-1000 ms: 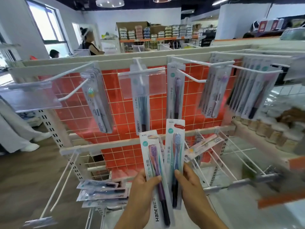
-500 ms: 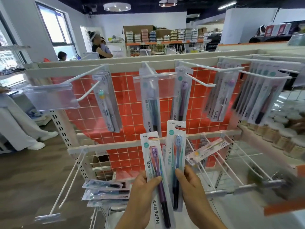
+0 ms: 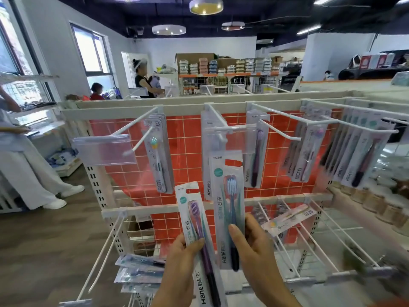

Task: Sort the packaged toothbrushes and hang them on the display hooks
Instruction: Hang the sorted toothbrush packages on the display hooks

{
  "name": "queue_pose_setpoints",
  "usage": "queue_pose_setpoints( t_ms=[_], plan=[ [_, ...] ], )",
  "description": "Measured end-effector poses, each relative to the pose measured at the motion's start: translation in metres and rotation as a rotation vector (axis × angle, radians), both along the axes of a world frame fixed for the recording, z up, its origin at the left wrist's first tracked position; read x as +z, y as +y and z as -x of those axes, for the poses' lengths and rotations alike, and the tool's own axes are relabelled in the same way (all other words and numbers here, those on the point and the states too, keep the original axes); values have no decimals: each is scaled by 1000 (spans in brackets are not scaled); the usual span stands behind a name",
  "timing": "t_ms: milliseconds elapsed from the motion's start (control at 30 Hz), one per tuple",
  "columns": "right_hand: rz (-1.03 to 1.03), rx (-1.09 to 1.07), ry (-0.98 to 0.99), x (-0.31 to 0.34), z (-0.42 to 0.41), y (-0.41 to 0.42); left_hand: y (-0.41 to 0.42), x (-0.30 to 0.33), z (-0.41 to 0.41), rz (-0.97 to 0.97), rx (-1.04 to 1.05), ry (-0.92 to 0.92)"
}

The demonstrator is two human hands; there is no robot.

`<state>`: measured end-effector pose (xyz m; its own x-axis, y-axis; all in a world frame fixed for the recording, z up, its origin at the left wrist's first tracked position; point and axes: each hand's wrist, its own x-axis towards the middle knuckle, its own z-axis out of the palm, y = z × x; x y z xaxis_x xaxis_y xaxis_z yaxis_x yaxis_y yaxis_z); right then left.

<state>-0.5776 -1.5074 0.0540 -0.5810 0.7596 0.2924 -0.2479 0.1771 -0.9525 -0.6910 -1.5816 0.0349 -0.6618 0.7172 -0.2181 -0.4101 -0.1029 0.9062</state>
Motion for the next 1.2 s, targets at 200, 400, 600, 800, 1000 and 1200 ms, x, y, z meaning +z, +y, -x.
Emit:
queue_pose_setpoints(
  t_ms=[200, 400, 600, 800, 1000, 1200],
  plan=[
    [-60, -36, 42, 22, 9, 2, 4, 2, 9, 29, 27, 19],
    [-37, -63, -39, 28, 19, 11, 11, -9, 19, 58, 24, 18],
    [-55, -88, -120, 25, 32, 24, 17, -17, 27, 25, 27, -32],
    [-9, -77, -96, 23, 47, 37, 15, -24, 39, -5, 16, -83],
    [19, -111, -109, 21, 76, 62, 19, -33, 54, 62, -14, -17],
    [-12, -138, -145, 20, 103, 91, 32, -38, 62, 42, 12, -43]
  ],
)
